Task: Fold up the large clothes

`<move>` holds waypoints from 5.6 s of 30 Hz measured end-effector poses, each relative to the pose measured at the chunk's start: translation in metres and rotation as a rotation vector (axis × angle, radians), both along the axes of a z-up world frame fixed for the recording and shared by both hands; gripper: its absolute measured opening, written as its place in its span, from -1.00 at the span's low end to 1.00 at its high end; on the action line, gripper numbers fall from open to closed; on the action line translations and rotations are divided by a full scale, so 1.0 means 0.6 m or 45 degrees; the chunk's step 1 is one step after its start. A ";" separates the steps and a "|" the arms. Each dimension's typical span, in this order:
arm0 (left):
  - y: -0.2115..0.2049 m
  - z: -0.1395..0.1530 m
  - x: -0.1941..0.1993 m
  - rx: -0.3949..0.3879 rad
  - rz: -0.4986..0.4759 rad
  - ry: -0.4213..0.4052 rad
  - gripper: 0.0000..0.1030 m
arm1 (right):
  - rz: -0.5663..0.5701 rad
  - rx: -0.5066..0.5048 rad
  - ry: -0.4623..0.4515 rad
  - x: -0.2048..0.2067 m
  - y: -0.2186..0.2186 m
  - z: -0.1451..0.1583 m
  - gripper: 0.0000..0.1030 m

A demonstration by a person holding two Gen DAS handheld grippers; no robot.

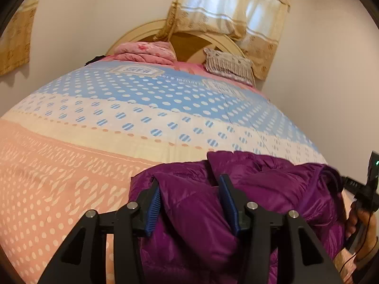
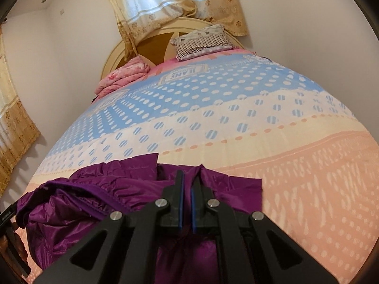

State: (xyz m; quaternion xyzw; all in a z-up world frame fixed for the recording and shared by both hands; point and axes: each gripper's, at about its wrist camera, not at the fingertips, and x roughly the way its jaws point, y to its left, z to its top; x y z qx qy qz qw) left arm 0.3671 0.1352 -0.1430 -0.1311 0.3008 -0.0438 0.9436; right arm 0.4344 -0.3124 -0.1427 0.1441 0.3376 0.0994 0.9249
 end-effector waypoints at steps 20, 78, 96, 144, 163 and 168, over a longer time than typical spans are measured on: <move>-0.069 0.048 -0.023 0.269 0.149 -0.181 0.84 | -0.126 -0.118 -0.161 -0.023 0.057 0.059 0.51; -0.089 -0.079 0.171 0.194 0.283 0.145 0.86 | 0.006 -0.268 0.071 0.090 0.210 -0.078 0.05; -0.101 -0.129 0.189 0.151 0.164 0.318 0.97 | 0.005 -0.318 0.184 0.088 0.218 -0.104 0.22; -0.120 -0.123 0.078 0.195 0.098 0.303 0.97 | 0.086 -0.552 0.159 0.019 0.308 -0.112 0.93; -0.001 -0.120 -0.114 0.063 0.365 0.282 0.97 | 0.092 -0.572 0.037 -0.100 0.300 -0.099 0.98; -0.015 -0.124 -0.120 -0.044 0.289 0.215 0.97 | 0.100 -0.591 0.098 -0.081 0.301 -0.112 1.00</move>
